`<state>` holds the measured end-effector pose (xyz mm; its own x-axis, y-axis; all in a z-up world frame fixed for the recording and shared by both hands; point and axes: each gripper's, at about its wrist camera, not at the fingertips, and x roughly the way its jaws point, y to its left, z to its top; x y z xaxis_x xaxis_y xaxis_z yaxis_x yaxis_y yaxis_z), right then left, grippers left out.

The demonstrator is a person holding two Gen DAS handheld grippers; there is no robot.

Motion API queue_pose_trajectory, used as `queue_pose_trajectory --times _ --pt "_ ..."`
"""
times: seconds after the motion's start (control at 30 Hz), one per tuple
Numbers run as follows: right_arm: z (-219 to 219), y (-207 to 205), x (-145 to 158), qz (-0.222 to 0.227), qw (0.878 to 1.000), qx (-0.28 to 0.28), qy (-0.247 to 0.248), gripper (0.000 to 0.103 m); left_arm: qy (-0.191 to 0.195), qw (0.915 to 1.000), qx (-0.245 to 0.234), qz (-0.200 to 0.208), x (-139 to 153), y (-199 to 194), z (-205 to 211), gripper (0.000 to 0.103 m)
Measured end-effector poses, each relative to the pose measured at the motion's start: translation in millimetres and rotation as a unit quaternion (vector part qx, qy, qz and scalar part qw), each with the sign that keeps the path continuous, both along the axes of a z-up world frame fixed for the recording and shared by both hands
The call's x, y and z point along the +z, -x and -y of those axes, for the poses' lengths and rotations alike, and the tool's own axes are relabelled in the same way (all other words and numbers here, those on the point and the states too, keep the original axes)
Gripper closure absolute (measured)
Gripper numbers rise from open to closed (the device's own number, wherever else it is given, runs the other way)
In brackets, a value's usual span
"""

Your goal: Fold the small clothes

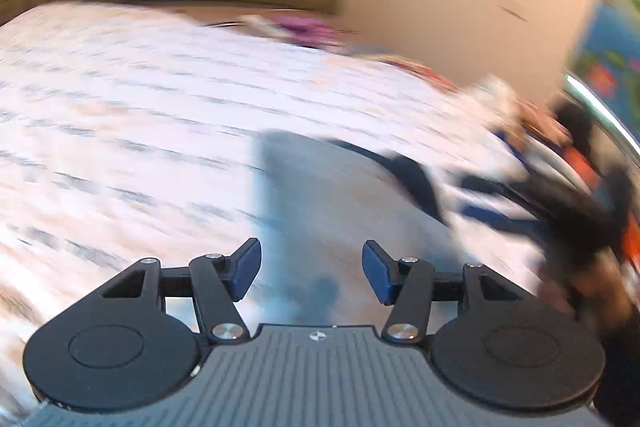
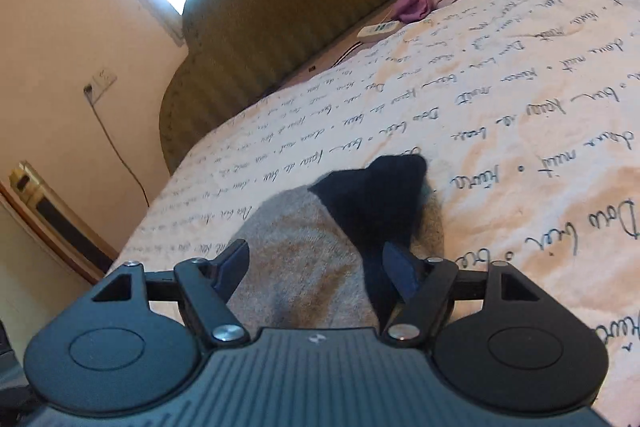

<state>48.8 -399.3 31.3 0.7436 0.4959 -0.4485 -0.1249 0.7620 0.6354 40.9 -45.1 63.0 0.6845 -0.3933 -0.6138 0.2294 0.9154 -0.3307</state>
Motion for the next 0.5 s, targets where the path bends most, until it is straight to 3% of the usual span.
queue_pose_trajectory --times 0.23,0.3,0.37,0.43,0.5 --pt "6.8 -47.2 -21.3 -0.057 0.997 -0.018 0.041 0.027 0.057 0.9918 0.033 -0.110 -42.6 -97.5 -7.4 0.044" --pt "-1.4 -62.3 -31.1 -0.081 0.994 -0.009 0.071 0.027 0.063 0.9913 0.025 -0.113 -54.5 -112.8 -1.5 0.044" --pt "-3.7 -72.0 -39.4 -0.090 0.994 0.007 0.056 0.021 0.071 0.9907 0.015 -0.115 -58.1 -124.2 3.6 0.044" --pt "-7.3 -71.4 -41.4 -0.075 0.996 0.027 0.045 0.021 0.089 0.9887 0.003 -0.121 -61.5 -138.2 7.3 0.044" --pt "-10.7 -70.8 -44.0 -0.066 0.996 0.048 0.038 0.027 0.107 0.9864 -0.011 -0.124 -62.3 -145.7 11.0 0.046"
